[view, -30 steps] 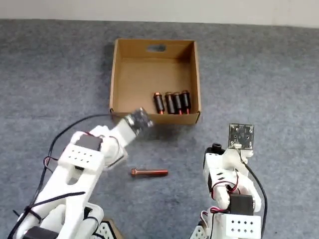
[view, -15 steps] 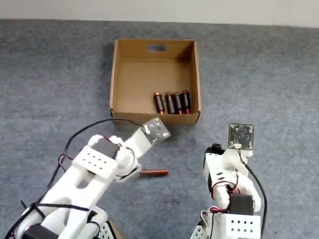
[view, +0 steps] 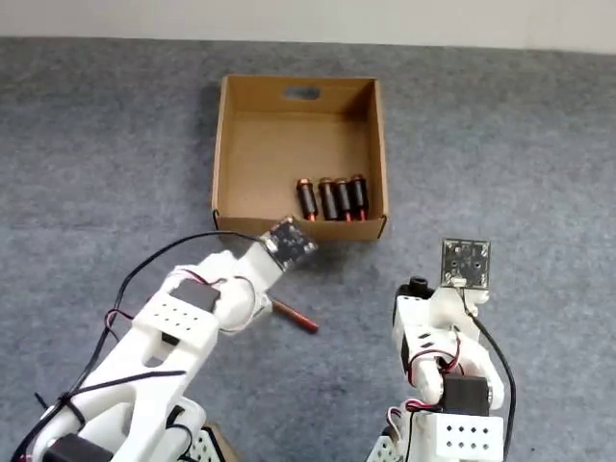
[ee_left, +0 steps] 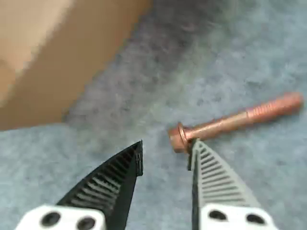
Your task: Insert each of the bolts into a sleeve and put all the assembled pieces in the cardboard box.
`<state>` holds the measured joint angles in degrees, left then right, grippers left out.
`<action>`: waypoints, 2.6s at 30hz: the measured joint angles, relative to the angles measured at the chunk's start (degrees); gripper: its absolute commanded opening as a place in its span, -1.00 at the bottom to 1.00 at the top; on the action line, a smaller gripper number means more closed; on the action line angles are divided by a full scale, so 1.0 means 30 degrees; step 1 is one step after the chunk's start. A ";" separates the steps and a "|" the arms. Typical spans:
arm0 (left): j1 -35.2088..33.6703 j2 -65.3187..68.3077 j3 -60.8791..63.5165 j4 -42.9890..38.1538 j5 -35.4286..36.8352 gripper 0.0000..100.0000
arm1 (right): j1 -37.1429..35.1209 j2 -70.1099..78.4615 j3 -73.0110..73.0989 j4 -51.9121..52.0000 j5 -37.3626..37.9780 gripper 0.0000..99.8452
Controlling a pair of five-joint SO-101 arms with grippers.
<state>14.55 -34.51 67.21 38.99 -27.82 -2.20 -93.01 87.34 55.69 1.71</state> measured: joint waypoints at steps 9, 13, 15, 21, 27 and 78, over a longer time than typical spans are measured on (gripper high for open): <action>-0.0410 0.0000 -0.1319 0.1934 0.4571 -0.70 | 0.0000 0.0000 0.0000 0.0000 0.0000 -0.99; 0.0205 0.0000 -0.3546 0.5245 0.9905 -0.70 | 0.0000 0.0000 0.0000 0.0000 0.0000 -0.99; 0.0908 0.0000 -0.3839 0.6447 1.3187 -0.70 | 0.0000 0.0000 0.0000 0.0000 0.0000 -0.99; 0.2520 0.0000 -0.3751 0.5626 2.1363 -0.71 | 0.0000 0.0000 0.0000 0.0000 0.0000 -0.99; 0.2901 0.0059 -0.2549 0.3399 2.3853 -0.71 | 0.0000 0.0000 0.0000 0.0000 0.0000 -0.99; 0.2872 0.0117 0.2403 -0.3341 2.9070 -0.71 | 0.0000 0.0000 0.0000 0.0322 0.0000 -0.99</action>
<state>23.16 -34.15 74.42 28.97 59.38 -2.20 -93.01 87.34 56.66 1.71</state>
